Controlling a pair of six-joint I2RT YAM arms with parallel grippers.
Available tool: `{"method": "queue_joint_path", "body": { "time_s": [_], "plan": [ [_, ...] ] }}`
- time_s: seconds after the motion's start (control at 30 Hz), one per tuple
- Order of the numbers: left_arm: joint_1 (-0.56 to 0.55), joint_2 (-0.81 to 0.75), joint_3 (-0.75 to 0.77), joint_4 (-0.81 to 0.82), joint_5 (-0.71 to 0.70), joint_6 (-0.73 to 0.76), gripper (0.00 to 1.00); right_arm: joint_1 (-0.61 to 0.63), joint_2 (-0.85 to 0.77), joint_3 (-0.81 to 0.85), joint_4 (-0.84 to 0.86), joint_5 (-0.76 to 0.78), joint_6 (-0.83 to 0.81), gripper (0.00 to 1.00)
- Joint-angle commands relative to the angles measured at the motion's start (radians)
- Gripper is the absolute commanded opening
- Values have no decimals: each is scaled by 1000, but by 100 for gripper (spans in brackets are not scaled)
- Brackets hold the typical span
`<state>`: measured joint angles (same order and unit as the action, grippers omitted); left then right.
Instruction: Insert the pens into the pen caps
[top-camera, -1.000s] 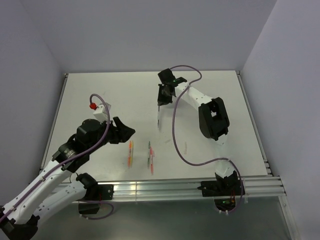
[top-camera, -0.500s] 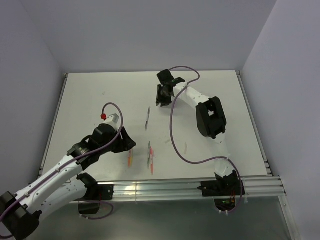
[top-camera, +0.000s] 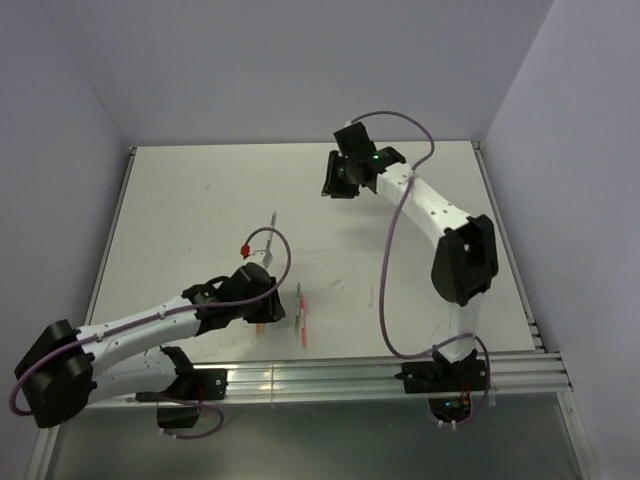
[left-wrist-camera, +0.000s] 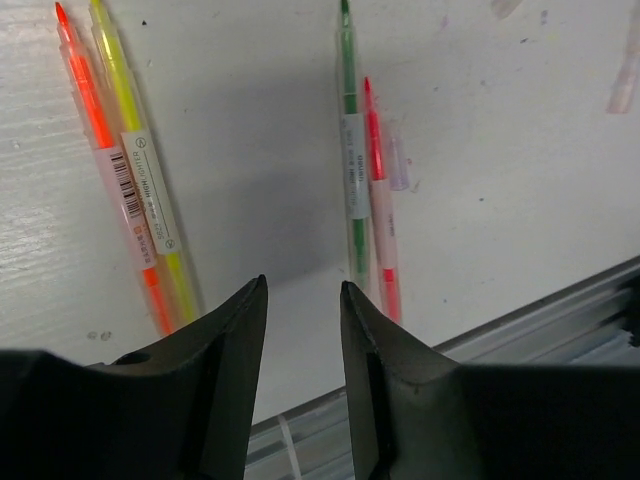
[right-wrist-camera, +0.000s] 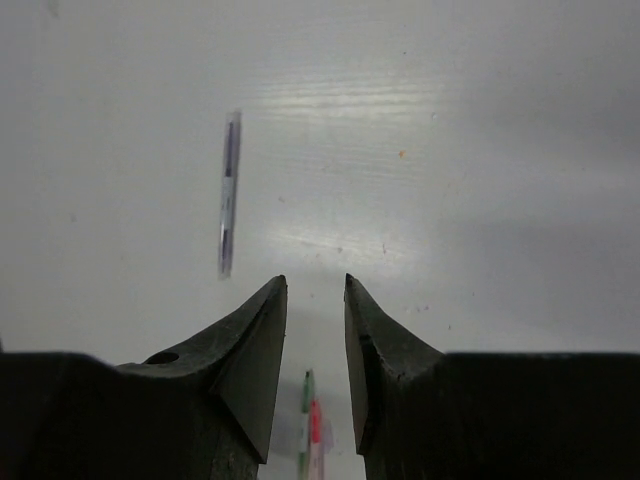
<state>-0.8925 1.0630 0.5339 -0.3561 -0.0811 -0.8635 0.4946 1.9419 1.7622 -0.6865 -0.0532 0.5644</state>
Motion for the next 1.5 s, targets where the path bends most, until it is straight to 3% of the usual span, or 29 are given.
{"method": "queue_joint_path", "body": {
  "time_s": [0.0,0.37,0.47,1.47],
  "plan": [
    [-23,82,53,62,-69,-22,40,2,-147,-76,8,0,3,37],
    [-74,290,190,92,-109,35,45,2,-351,-259,25,-14,-1,38],
    [-83,350,228,66,-124,32,37,2,-377,-279,27,-20,-4,38],
    [-131,515,301,-21,-175,9,35,2,-540,-405,36,-74,3,38]
  ]
}}
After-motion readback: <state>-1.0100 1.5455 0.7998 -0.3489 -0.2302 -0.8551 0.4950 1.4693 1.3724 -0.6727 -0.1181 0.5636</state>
